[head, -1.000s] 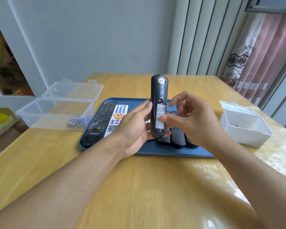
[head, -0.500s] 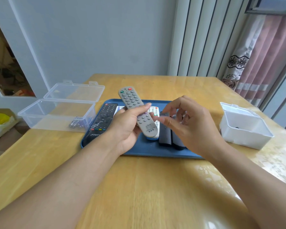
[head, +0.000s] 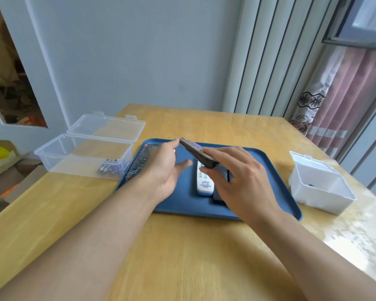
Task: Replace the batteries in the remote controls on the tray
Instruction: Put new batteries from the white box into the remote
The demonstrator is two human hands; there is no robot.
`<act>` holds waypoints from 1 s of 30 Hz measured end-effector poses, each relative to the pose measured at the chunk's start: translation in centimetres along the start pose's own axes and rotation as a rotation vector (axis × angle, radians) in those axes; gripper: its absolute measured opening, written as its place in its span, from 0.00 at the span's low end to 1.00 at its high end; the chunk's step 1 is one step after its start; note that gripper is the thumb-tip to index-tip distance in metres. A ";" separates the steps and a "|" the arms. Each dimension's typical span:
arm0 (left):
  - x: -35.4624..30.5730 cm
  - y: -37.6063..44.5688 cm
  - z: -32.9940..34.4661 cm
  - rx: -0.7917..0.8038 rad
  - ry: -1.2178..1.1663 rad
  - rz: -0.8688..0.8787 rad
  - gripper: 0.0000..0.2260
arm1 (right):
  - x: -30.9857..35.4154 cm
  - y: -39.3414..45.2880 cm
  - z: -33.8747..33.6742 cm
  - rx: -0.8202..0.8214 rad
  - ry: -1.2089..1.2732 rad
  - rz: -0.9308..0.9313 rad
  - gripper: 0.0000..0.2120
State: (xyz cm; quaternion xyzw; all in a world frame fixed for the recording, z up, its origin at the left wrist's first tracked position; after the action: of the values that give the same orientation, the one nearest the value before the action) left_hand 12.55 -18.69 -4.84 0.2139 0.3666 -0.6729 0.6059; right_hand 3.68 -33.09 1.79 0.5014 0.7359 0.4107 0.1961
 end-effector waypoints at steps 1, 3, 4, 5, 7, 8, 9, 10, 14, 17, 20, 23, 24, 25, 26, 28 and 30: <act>-1.6 0.1 -0.8 -0.075 0.078 0.137 0.12 | 0.0 0.0 0.3 0.012 -0.035 0.012 0.16; -4.9 -0.2 -1.4 -0.128 0.313 0.411 0.17 | 0.4 0.0 1.3 0.046 -0.153 -0.009 0.15; -6.0 -0.4 -1.2 -0.121 0.453 0.508 0.18 | 0.7 -0.1 1.8 0.061 -0.207 -0.035 0.14; -6.7 -0.5 -1.0 -0.104 0.596 0.560 0.19 | 1.1 -0.2 2.3 0.079 -0.246 -0.064 0.14; -6.8 0.3 -1.1 -0.078 0.857 0.572 0.20 | 1.8 -0.4 3.2 0.113 -0.287 -0.116 0.13; -6.5 0.8 -1.2 -0.068 0.974 0.551 0.20 | 2.1 -0.5 3.5 0.129 -0.300 -0.138 0.12; -6.1 1.2 -1.4 -0.064 1.079 0.522 0.21 | 2.4 -0.6 3.9 0.145 -0.309 -0.155 0.12; -5.5 1.6 -1.6 -0.060 1.181 0.495 0.21 | 2.6 -0.7 4.2 0.162 -0.313 -0.169 0.12; -3.6 1.7 -1.4 -0.015 1.500 0.446 0.21 | 3.2 -1.0 5.0 0.203 -0.298 -0.190 0.11; -2.9 1.9 -1.6 -0.003 1.609 0.387 0.23 | 3.6 -1.3 5.5 0.243 -0.271 -0.206 0.14; -2.2 1.8 -1.8 0.021 1.646 0.305 0.24 | 3.8 -1.7 6.3 0.312 -0.245 -0.221 0.11; -2.1 1.6 -1.6 0.029 1.667 0.304 0.23 | 3.0 -1.9 7.0 0.381 -0.186 -0.147 0.11; -2.0 1.6 -1.5 0.030 1.670 0.307 0.23 | 2.7 -2.0 7.1 0.398 -0.165 -0.127 0.13; -1.9 1.6 -1.6 0.034 1.676 0.310 0.23 | 2.6 -2.0 7.2 0.401 -0.151 -0.119 0.14; -1.8 1.8 -1.6 0.041 1.683 0.316 0.24 | 2.5 -1.9 7.0 0.390 -0.141 -0.116 0.15; -1.6 1.9 -1.5 0.061 1.688 0.330 0.26 | 2.0 -1.6 6.4 0.347 -0.163 -0.084 0.16; -1.5 2.0 -1.4 0.073 1.669 0.352 0.27 | 0.8 -1.3 5.7 0.326 -0.256 0.005 0.19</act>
State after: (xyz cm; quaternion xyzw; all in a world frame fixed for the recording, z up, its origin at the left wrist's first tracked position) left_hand 14.54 -16.59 -5.11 0.7129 0.6323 -0.2024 0.2257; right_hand 6.57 -30.29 -2.46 0.5766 0.7603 0.2193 0.2032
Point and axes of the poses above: each hand's wrist, its own y-axis towards the middle knuckle, its own z-axis out of the palm, x = y × z, the point moved 9 cm from there along y, towards the middle knuckle, and after that the axes turned 12 degrees about -y, right-handed, at the moved point
